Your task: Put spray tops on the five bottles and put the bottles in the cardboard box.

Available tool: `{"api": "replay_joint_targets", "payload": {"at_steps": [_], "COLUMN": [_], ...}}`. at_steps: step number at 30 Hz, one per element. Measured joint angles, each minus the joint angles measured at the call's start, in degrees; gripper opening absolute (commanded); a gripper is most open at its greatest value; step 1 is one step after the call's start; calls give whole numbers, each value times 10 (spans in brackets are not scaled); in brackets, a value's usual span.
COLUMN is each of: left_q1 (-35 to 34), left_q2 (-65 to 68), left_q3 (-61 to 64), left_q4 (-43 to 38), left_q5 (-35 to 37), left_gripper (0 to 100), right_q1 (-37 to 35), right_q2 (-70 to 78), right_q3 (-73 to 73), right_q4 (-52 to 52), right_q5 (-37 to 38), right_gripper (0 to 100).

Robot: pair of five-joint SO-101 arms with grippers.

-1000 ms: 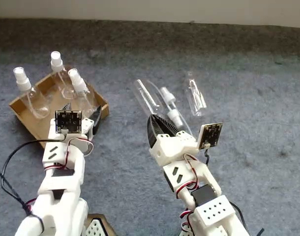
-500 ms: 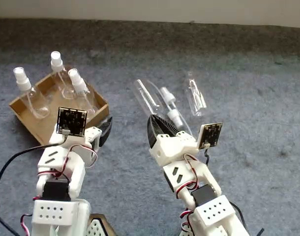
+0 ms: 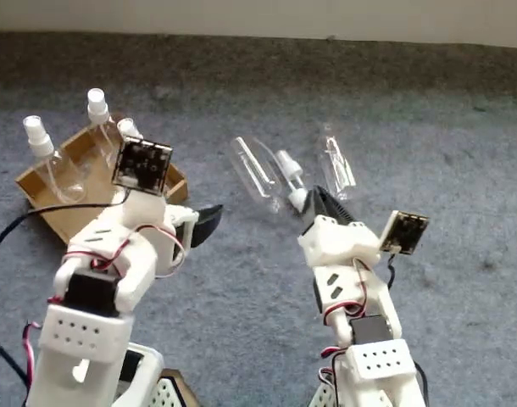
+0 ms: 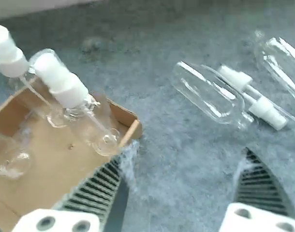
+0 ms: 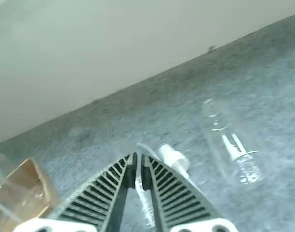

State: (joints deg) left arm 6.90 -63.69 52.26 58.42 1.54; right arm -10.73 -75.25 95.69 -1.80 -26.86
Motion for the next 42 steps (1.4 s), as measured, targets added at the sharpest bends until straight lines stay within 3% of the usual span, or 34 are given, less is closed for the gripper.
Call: {"api": "replay_joint_targets", "payload": {"at_steps": [9, 17, 19, 25, 32, 42], "left_q1": [56, 57, 57, 57, 57, 57], "left_q2": [204, 417, 472, 588, 677, 821], "left_q3": [-138, -280, -334, -476, -556, -623], "left_q4": [18, 57, 84, 139, 143, 144], "left_q5": [4, -1, -41, -252, -349, -615], "left_gripper": [277, 277, 277, 277, 277, 277], "right_q1": [100, 117, 120, 186, 298, 317], "right_q2": [0, 0, 0, 0, 0, 0], "right_q3": [0, 0, 0, 0, 0, 0], "right_q4": [0, 0, 0, 0, 0, 0], "right_q5": [-2, -2, -2, -2, -2, -2], "right_gripper": [19, 20, 20, 20, 20, 20]}}
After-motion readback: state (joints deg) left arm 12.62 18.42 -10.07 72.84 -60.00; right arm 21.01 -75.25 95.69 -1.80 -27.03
